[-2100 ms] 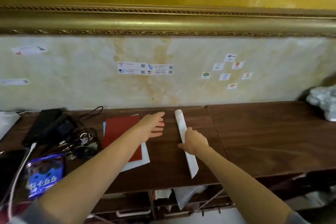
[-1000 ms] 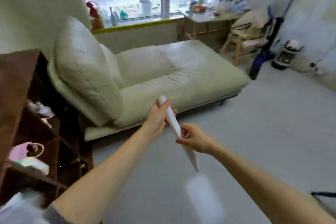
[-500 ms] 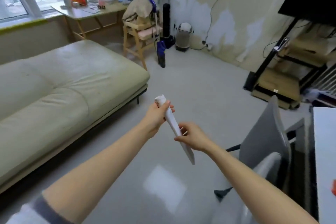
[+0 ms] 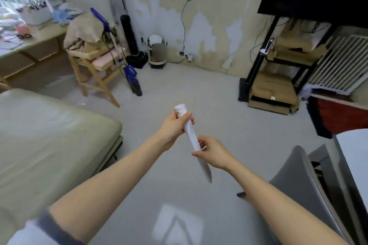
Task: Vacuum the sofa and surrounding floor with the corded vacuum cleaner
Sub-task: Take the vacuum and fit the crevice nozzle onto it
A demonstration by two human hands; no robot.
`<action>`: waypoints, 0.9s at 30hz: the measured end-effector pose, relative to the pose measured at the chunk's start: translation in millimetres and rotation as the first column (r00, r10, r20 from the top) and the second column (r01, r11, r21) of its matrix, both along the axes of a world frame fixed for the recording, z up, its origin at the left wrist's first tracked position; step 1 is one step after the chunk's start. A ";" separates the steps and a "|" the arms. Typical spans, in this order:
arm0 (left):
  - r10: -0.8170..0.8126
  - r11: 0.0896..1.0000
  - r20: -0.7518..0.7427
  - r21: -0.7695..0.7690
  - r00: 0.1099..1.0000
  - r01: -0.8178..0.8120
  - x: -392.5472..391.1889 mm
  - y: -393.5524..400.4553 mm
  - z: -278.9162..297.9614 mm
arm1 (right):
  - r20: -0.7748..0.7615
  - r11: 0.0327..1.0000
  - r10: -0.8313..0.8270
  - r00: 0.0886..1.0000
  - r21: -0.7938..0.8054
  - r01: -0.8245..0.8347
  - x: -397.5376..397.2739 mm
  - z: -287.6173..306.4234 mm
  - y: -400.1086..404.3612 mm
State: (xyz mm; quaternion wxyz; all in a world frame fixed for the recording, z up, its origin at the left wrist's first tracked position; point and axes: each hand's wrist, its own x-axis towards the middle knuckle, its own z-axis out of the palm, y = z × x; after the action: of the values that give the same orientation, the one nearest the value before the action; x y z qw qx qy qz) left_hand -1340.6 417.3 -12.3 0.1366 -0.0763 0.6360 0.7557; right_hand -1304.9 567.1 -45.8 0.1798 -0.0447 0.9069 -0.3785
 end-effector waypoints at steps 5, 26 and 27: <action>-0.073 0.997 0.005 -0.039 0.997 0.073 -121.9 14.5 3.2 | -0.003 0.999 -0.034 0.999 -0.006 0.034 -112.8 -1.3 12.4; 0.544 0.839 0.127 -0.065 0.830 -0.540 -599.3 -120.1 -38.3 | 0.063 0.831 0.539 0.840 0.123 -0.543 -680.2 -35.6 -129.0; 0.563 0.826 0.133 -0.060 0.816 -0.560 -618.4 -136.1 -40.0 | 0.075 0.823 0.549 0.833 0.130 -0.553 -702.8 -37.6 -146.6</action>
State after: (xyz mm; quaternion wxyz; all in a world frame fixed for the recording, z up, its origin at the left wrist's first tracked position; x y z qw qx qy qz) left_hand -1959.0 281.2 -52.3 -0.0470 -0.3161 0.5803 0.7491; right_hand -2007.7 420.4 -83.5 0.2994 -0.2848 0.8774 -0.2436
